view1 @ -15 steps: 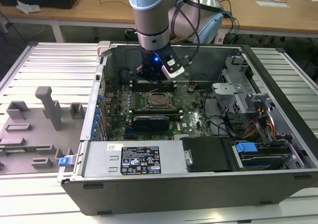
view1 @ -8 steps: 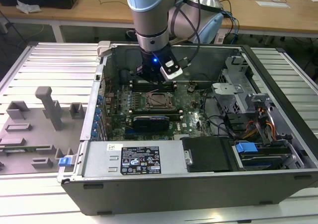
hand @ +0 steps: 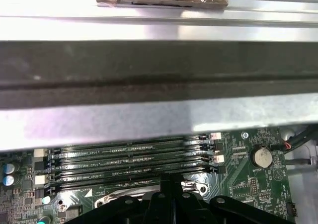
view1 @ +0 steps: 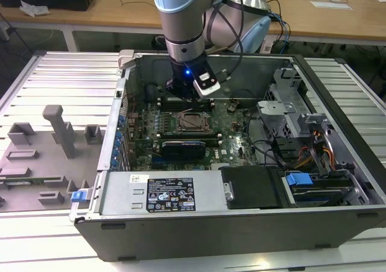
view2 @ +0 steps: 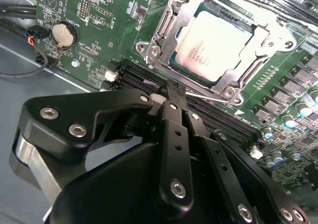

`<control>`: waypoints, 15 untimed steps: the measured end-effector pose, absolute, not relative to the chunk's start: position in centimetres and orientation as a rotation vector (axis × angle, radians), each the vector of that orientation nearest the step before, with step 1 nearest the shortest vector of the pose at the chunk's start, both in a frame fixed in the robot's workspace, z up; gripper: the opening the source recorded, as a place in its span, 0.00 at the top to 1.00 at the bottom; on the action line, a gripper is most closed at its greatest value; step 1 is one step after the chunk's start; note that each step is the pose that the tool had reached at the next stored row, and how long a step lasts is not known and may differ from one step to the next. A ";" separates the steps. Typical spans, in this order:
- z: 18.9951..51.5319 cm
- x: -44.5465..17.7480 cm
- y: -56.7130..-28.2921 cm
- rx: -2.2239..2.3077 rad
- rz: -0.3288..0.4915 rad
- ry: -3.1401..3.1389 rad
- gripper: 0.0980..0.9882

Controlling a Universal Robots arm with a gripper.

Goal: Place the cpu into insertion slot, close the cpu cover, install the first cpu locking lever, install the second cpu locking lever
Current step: 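Install the first cpu locking lever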

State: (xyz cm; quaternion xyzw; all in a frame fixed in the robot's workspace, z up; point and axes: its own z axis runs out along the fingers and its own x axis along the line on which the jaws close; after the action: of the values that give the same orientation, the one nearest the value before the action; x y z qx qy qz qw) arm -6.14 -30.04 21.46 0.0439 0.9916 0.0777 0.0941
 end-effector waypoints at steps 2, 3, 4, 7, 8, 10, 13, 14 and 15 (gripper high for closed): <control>21.5 -6.1 -29.9 0.137 0.222 2.941 0.99; 21.4 -6.1 -29.8 0.140 0.218 2.941 0.99; 21.4 -6.1 -29.8 0.143 0.215 2.941 0.99; 21.4 -6.1 -29.5 0.156 0.205 2.940 0.99; 21.4 -6.1 -29.5 0.161 0.203 2.939 0.99; 21.4 -6.1 -29.3 0.175 0.199 2.938 0.99; 21.2 -6.2 -29.3 0.187 0.197 2.928 0.99; 21.2 -6.2 -29.3 0.189 0.197 2.923 0.99; 21.1 -6.2 -29.3 0.190 0.197 2.917 0.99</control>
State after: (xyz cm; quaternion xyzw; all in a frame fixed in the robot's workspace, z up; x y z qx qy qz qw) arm -6.21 -29.29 21.09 0.0645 0.9900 0.0670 0.1059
